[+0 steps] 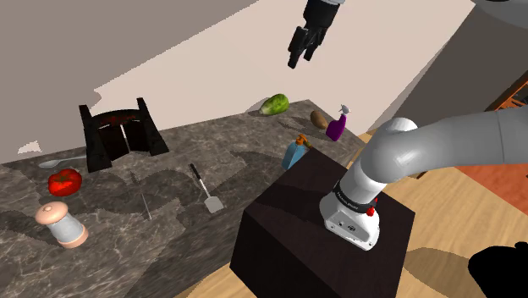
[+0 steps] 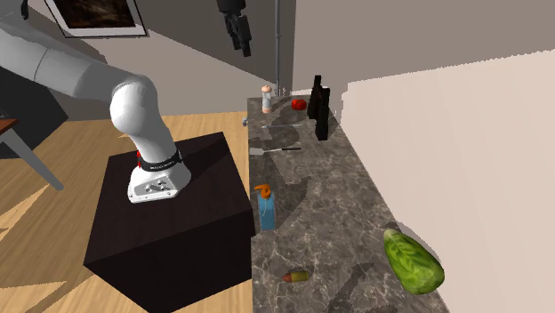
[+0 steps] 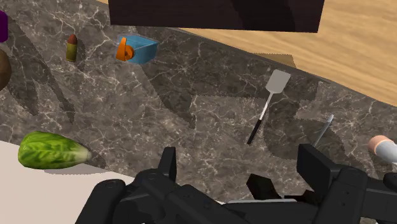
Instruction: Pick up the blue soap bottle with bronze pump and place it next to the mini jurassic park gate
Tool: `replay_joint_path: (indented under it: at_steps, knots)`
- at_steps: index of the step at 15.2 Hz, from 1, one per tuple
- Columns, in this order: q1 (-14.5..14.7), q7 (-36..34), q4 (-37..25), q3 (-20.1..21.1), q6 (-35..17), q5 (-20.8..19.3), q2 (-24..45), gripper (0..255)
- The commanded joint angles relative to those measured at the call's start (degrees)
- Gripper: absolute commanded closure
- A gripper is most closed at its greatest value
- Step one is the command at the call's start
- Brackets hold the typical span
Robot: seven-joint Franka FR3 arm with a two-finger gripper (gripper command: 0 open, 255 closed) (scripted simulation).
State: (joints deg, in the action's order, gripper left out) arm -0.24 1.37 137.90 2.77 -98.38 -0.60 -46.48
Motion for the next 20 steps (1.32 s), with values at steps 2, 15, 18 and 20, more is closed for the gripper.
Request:
replay_joint_path:
  at_steps: [2,15,18,20]
  knots:
    - [-0.19,0.9,1.96,-0.83,-1.38,-0.34,-0.57,0]
    - [-5.07,13.46,22.15,-13.42,-21.89,-6.87,-0.03,0]
    - [-6.54,16.71,25.11,-16.92,-27.8,-8.72,3.03,0]
    - [-7.42,18.98,26.63,-19.4,-32.06,-9.88,5.87,0]
